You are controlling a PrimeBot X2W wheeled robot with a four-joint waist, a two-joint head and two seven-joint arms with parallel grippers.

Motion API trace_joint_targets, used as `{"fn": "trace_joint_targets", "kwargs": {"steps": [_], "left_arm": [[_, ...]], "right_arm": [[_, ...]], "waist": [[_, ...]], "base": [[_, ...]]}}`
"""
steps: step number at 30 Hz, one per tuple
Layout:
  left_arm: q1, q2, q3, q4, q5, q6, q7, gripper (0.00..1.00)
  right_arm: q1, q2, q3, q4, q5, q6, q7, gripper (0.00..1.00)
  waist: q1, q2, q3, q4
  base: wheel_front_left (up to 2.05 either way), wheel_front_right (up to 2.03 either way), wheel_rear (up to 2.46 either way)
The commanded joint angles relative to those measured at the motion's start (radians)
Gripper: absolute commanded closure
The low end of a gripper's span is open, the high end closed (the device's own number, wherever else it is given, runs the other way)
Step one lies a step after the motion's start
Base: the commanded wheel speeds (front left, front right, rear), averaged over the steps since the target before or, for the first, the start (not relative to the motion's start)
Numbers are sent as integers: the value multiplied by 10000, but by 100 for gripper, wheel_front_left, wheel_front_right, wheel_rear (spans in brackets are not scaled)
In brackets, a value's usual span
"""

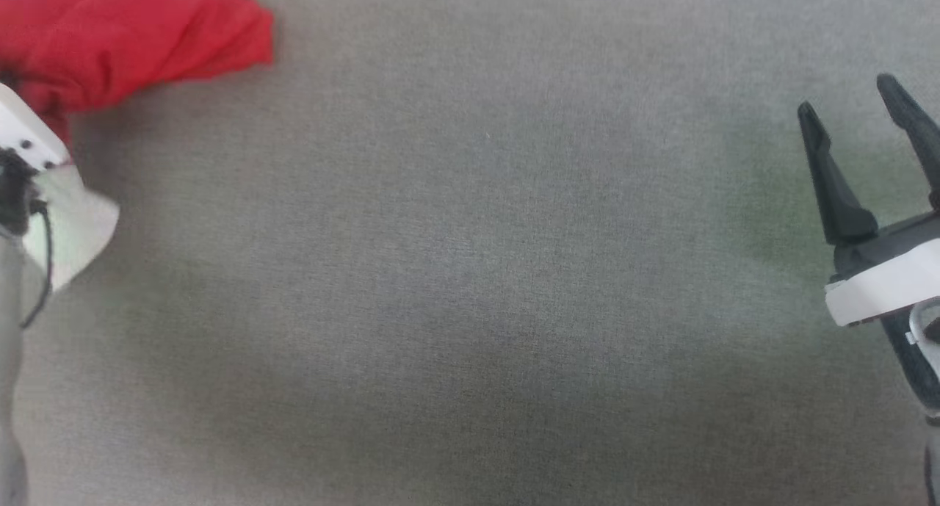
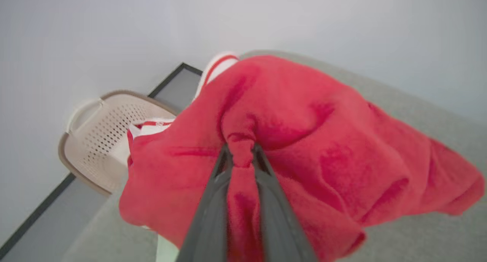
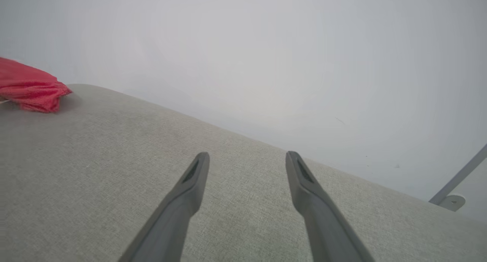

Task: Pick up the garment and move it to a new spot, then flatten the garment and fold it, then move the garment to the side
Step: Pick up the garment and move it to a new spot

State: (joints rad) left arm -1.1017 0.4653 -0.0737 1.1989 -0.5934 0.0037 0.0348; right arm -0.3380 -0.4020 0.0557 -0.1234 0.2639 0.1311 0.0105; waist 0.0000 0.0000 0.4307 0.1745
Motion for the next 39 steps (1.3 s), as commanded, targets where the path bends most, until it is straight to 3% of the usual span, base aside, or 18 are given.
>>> {"fn": "trace_joint_targets", "kwargs": {"steps": [1,14,27,33,39], "left_arm": [[-129,89,-35,-74,128,-52,-198,100],[-1218,965,-748,-1151,878,-418,-823,100],[-967,1229,-1346,-4243,1009,-228,1008,100],[402,1349,-1352,-7091,694,351,2396,100],[2119,1452,-1408,-10292,564,1242,3767,100]], "right_arm": [[74,114,-32,54,-20,-7,-115,0],[378,969,-52,753,-226,-7,-670,0],[485,1476,-355,1202,-370,-7,-1049,0],[631,1469,-933,1336,-432,-7,-1216,0],[728,1440,-1647,1495,-546,-7,-1381,0]], "waist": [[0,0,-353,96],[0,0,-1904,341],[0,0,-2850,-108],[0,0,-2968,-709],[0,0,-2955,-1465]], "base": [[0,0,0],[0,0,0],[0,0,0],[0,0,0],[0,0,0]]}}
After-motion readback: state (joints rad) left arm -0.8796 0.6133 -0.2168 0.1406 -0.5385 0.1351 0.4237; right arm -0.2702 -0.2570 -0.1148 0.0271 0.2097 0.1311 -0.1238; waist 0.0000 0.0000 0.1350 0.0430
